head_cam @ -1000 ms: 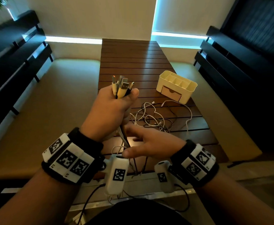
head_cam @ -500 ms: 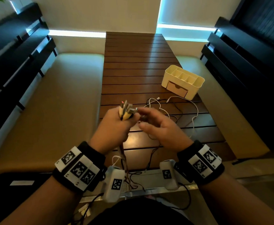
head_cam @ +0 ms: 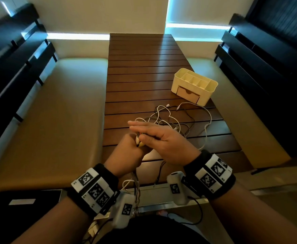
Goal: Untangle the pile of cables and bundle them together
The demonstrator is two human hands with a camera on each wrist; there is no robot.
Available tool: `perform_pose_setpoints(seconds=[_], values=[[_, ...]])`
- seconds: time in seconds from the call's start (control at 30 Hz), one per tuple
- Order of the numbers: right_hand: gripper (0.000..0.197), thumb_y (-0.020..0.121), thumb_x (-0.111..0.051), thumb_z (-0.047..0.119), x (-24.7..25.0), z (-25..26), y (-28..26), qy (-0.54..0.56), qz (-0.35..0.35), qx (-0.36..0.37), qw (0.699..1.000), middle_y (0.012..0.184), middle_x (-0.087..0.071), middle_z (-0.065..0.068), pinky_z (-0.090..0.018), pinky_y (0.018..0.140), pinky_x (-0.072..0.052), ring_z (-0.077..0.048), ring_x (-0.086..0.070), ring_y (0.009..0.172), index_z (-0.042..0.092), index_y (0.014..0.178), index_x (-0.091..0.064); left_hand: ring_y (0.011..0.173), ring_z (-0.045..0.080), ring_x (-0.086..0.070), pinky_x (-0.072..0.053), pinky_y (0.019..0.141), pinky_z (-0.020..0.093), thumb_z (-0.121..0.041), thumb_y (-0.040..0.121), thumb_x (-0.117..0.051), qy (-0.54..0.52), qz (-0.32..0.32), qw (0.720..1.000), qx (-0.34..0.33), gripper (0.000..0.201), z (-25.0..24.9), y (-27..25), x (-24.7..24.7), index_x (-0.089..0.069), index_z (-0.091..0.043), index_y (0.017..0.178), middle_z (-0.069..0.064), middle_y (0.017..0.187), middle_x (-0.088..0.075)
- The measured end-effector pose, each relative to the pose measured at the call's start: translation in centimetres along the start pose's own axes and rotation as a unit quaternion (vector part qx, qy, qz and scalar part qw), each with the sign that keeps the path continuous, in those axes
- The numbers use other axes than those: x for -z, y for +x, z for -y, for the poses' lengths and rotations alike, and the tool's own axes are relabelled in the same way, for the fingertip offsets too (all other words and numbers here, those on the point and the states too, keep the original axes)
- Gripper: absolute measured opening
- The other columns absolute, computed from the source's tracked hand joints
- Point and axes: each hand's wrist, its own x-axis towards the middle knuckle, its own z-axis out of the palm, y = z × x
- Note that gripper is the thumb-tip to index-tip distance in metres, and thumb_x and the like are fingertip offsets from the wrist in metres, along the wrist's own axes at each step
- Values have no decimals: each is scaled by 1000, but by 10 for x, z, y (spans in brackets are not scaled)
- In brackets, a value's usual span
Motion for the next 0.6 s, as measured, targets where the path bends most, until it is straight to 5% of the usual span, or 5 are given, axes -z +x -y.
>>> perform_pose_setpoints(seconds=[0.1,0.3,0.43,0.53,0.6], values=[[39,101,-50,17,12,-5,1,16,15,1,1000,149,-47,7,-26,115,-35,0,-40,138,18,140,-51,42,5,-41,-34,44,23,-3,95,-57,-5,-8,1000,-2,20,-2,7,-2,-60,-12,77,-9,49,-51],[27,99,-55,23,38,-51,-14,48,-128,-97,986,119,-65,12,-15,92,-48,0,-59,112,30,124,-63,44,14,-30,-29,44,29,-23,96,-61,-16,-58,997,39,27,1,23,6,-48,-15,73,3,56,-37],[26,95,-63,27,33,-115,-32,-54,-1,-290,955,119,-64,8,-23,91,-49,-9,-60,109,30,120,-64,43,14,-27,-27,47,29,-27,98,-58,-37,-71,995,56,36,6,33,7,-44,-22,66,-3,52,-33],[27,94,-65,31,26,-145,-41,-161,127,-324,924,120,-63,8,-29,97,-48,-10,-59,111,28,120,-66,46,18,-28,-30,49,33,-35,98,-55,-23,-87,994,55,40,4,38,4,-48,-28,60,2,54,-33],[28,92,-67,28,24,-151,-41,-152,126,-311,929,119,-62,9,-30,98,-48,-10,-58,114,26,120,-67,44,19,-39,-41,50,35,-44,97,-51,11,-107,993,50,42,0,41,0,-51,-29,58,5,50,-40]])
